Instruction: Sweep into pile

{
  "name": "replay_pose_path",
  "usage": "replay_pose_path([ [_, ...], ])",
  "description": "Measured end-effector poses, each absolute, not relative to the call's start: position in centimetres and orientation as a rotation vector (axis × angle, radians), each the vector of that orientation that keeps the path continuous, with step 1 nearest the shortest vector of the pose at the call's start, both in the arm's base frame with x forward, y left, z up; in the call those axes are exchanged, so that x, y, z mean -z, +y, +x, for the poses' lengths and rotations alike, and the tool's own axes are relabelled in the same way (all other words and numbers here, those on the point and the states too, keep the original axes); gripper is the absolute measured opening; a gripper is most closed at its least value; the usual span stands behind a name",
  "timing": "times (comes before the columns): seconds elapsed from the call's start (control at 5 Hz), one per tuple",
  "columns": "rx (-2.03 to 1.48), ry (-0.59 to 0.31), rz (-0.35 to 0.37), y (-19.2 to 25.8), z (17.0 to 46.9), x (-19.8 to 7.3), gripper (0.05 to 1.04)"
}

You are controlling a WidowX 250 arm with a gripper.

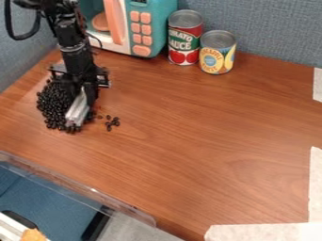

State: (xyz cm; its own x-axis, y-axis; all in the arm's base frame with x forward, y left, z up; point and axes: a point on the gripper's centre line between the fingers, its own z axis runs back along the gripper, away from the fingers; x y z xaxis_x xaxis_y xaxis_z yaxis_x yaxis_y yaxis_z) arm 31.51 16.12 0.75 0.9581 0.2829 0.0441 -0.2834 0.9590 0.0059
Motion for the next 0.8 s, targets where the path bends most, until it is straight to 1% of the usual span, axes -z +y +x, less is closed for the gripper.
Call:
replay_pose_path([
  [0.2, -0.226, -0.049, 0.012, 13.1, 31.3, -2.0, 0.378],
  [0.4, -0.166, -0.036, 0.015, 9.6, 30.9, -2.0, 0.378],
  [0.6, -0.141, -0.017, 0.012, 7.4, 30.5, -1.4, 0.378],
  [0.8, -0.12, -0.015, 0.02, 6.2, 30.4, -1.0, 0.378],
])
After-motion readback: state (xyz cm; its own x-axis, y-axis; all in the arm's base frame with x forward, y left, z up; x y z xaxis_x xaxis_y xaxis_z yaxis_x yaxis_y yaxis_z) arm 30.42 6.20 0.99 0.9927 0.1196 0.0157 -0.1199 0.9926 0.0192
